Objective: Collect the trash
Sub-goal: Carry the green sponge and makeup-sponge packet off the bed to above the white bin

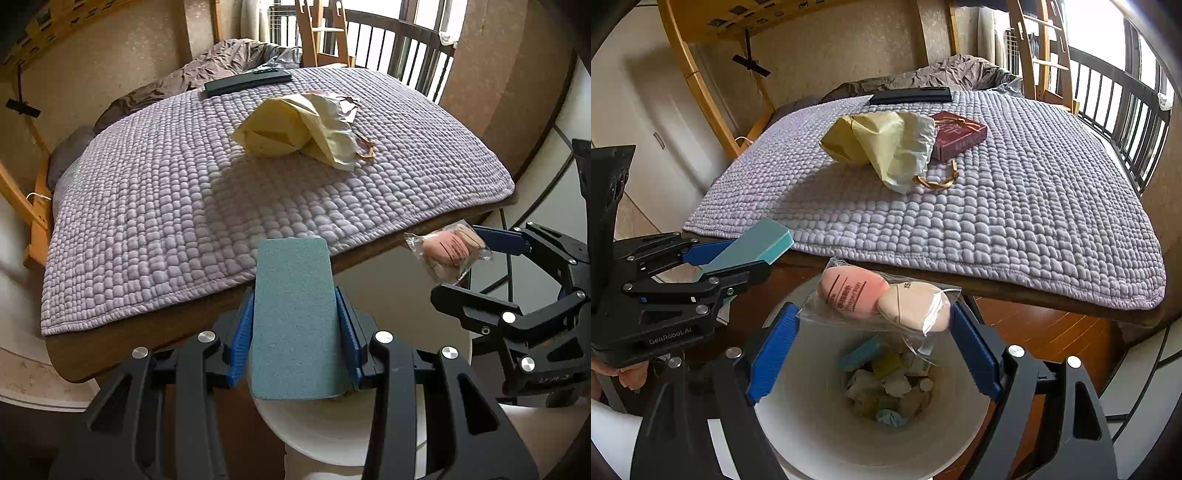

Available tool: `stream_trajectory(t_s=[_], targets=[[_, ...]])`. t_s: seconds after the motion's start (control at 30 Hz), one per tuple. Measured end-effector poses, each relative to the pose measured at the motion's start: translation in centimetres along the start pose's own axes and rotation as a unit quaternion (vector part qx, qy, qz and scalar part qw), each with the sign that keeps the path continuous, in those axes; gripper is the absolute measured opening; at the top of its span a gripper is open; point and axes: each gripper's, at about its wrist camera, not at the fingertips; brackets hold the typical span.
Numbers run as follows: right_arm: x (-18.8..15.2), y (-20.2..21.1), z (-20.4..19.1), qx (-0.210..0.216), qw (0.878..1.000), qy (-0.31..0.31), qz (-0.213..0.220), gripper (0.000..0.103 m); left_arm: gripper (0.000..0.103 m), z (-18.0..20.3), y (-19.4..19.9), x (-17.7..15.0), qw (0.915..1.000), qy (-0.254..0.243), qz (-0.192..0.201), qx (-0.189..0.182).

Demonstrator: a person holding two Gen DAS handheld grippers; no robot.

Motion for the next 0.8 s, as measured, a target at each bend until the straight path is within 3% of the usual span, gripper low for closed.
stream_trajectory(t_s=[0.8], targets=[[-2.0,0.1,0.7,0.009,1.000,-0.004,-0.028,0.082,0.044,1.9,-0.7,-2.9,0.9989,-0.032,-0.027,-0.021]])
Point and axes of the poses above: each gripper's, at about its wrist camera, not at the fingertips, and y roughly against the way its jaws point, z to its right, x to its top, and after that the axes turned 9 degrees about z, right-handed
